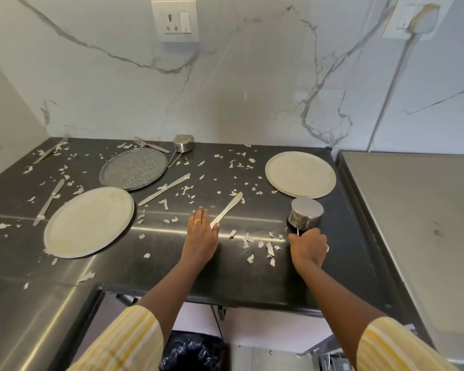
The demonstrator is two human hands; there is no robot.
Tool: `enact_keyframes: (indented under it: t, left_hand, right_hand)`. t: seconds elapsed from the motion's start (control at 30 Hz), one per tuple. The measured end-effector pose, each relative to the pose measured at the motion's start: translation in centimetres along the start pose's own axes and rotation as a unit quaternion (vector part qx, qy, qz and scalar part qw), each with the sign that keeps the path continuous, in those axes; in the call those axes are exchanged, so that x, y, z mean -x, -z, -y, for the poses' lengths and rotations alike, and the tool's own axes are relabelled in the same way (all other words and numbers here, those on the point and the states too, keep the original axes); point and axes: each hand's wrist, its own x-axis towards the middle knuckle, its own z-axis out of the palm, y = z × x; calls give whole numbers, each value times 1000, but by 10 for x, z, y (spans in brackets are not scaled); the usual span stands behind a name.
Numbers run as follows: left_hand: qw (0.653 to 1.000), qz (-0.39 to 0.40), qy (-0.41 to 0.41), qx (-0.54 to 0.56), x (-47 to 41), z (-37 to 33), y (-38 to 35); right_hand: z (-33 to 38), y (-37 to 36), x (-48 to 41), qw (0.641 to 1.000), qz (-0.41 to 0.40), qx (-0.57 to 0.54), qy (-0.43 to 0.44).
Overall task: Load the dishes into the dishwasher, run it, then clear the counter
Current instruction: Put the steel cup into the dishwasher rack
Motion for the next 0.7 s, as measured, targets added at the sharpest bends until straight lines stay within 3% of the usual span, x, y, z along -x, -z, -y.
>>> enact_keyframes:
  t: [0.2, 0.33, 0.53, 0.7]
  left_hand:
    - [999, -13, 31, 30, -65, 42, 24]
    - [998, -36, 46, -14, -138, 69, 47]
    - [993, 2, 57, -99, -235, 96, 63]
    - [990, 3, 96, -101, -292, 104, 64]
  right_hand:
    - [56, -28, -18, 992, -16, -114, 46]
    - [98, -55, -34, 988, 9, -132, 78]
    - [130, -94, -47, 977, 17, -166, 130]
    - [136, -113, -61, 976, 10, -169, 136]
